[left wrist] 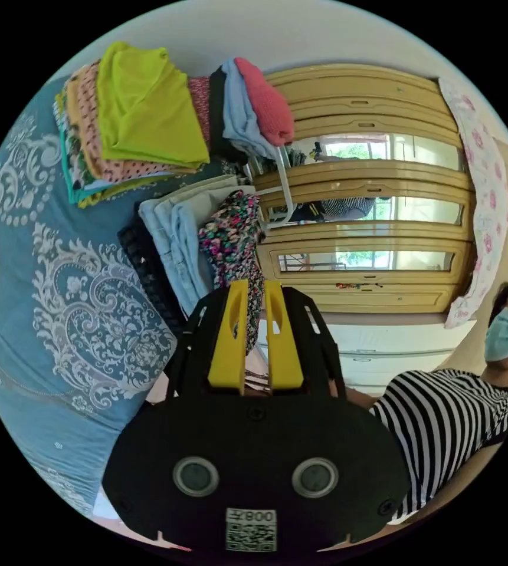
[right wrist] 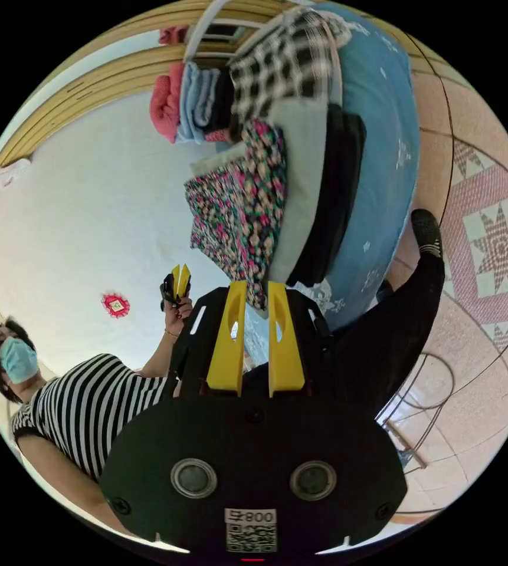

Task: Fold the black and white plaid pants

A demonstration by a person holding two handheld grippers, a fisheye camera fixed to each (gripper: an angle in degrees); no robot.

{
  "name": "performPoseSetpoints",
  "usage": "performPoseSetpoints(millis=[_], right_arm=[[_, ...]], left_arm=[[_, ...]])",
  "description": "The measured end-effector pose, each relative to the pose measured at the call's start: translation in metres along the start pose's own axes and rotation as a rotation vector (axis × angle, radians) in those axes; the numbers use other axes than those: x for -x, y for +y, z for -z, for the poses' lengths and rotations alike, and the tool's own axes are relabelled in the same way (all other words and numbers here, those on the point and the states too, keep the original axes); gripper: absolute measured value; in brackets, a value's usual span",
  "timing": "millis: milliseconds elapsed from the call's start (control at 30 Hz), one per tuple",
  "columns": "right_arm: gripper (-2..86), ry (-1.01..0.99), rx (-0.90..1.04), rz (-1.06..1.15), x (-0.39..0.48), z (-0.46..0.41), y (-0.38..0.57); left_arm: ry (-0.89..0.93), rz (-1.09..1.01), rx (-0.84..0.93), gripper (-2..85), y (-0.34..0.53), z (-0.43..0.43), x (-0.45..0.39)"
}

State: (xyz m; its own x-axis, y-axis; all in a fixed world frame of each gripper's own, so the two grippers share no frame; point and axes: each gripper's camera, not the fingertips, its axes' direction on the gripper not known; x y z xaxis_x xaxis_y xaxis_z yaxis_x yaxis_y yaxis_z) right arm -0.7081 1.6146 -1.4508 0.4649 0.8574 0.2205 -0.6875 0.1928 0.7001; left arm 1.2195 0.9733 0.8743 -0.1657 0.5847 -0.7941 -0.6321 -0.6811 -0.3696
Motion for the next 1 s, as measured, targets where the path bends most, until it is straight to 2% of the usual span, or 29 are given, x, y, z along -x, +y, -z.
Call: performPoseSetpoints(millis=[200, 300, 433, 567, 700, 867, 1000], right_arm=[[6.6, 0.046, 0.01, 0.282, 0.079, 0.071, -0.145], [6.6, 0.074, 0.062, 0.385, 0.113, 0.084, -0.217], [6.6, 0.116, 0.116, 0.42, 0.135, 0.098, -0.286], [6.6, 0.099, 0.136, 0.403, 0.142, 0.115, -0.329], [6.9, 0.092, 0.149, 0.362, 0.142, 0.128, -0.359], [8.1, 0.088, 0.16, 0.321, 0.154, 0.135, -0.408], [8.4, 0.106, 0.193, 0.349, 0.177, 0.132, -0.439]], left_arm=[[-0.168, -0.305, 0.038, 7.3, -0.122, -0.124, -0.064], [-0.273, -0.359, 0.111, 7.4, -0.189, -0.212, -0.068], [-0.423, -0.248, 0.237, 7.1, -0.265, -0.323, -0.024], [-0.553, -0.13, 0.322, 6.6, -0.303, -0.39, 0.021], [-0.669, -0.031, 0.497, 3.0, -0.323, -0.457, 0.069], [-0.576, -0.13, 0.511, 1.4, -0.324, -0.498, 0.068], [-0.718, -0.193, 0.425, 3.3, -0.33, -0.515, 0.066]])
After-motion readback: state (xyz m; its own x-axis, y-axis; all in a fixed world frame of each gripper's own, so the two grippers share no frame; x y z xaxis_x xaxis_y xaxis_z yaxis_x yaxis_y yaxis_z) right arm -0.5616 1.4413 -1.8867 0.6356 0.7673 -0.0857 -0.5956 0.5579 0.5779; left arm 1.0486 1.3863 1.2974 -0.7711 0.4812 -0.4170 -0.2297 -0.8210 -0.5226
